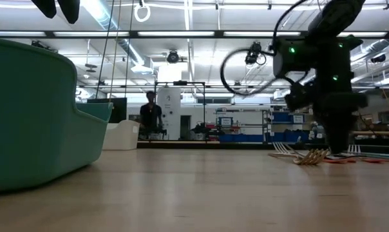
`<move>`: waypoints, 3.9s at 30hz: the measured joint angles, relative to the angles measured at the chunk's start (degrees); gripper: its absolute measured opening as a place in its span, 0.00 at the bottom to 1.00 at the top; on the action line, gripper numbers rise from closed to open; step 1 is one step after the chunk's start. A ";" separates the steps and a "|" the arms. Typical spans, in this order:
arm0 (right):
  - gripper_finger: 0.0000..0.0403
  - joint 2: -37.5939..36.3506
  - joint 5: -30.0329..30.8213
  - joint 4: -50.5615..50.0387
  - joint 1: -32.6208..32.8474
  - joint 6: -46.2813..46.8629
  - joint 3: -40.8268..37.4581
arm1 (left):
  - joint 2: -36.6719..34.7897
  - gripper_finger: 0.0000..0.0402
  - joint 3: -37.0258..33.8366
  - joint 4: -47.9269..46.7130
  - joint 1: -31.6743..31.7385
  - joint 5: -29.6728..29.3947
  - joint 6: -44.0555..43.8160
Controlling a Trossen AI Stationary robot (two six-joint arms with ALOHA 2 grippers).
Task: Sort silverware by color (type)
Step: Put the blue fork into the green bin
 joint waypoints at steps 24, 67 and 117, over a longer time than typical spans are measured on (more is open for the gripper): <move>0.04 -13.07 -3.49 24.56 7.06 -7.04 0.81 | 0.02 0.21 -0.02 6.89 0.49 -4.36 -1.27; 0.05 -12.87 -12.46 74.39 27.69 -36.48 0.92 | 0.04 0.39 -0.20 53.94 16.04 10.56 2.03; 0.35 -12.90 -8.67 70.62 26.54 -32.21 0.92 | -0.70 0.03 -0.19 43.93 14.57 12.88 7.88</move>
